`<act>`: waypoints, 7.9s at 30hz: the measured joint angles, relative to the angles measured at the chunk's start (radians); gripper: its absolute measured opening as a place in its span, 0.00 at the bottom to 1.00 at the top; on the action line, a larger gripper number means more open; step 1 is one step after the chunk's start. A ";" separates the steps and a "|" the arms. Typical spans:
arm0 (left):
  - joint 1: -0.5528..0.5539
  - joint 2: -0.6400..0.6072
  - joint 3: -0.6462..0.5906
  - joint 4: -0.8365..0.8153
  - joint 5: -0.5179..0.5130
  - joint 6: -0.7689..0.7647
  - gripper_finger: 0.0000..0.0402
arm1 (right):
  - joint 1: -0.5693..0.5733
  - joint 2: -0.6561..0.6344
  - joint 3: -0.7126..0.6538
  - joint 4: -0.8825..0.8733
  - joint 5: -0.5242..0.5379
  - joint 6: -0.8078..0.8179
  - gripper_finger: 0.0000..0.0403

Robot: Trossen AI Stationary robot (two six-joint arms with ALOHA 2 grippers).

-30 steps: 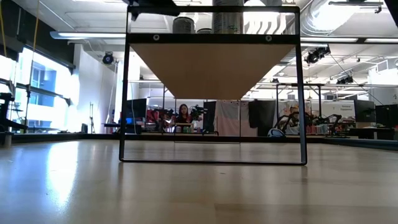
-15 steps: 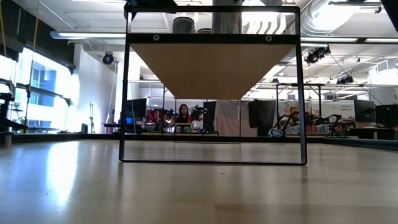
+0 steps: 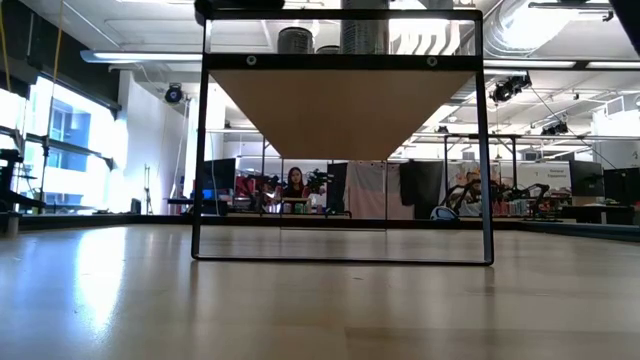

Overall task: Place canned beverage on shelf
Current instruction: Put the white yellow soda can on the shelf aligned with the other white yellow soda can

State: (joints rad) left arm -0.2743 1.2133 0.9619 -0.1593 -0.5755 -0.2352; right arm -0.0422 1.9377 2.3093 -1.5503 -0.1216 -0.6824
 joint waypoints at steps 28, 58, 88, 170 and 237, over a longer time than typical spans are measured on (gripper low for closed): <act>-0.011 0.000 -0.001 0.000 -0.013 -0.069 0.00 | -0.043 0.000 0.000 0.066 -0.220 -0.130 0.89; -0.008 0.000 -0.001 -0.001 -0.014 -0.069 0.00 | -0.042 0.000 0.000 0.178 -0.223 -0.125 0.89; -0.007 0.000 -0.001 -0.002 -0.016 -0.069 0.00 | -0.012 0.054 -0.001 0.056 -0.170 0.005 0.89; -0.008 -0.152 -0.001 -0.002 -0.141 0.342 0.00 | 0.015 0.073 -0.001 0.051 0.355 1.416 0.70; -0.008 -0.151 -0.001 -0.002 -0.142 0.219 0.00 | -0.011 0.073 0.000 0.038 0.262 0.410 0.97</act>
State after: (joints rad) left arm -0.2825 1.0618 0.9611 -0.1616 -0.7174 -0.0158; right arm -0.0536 2.0106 2.3093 -1.5124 0.1406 -0.2724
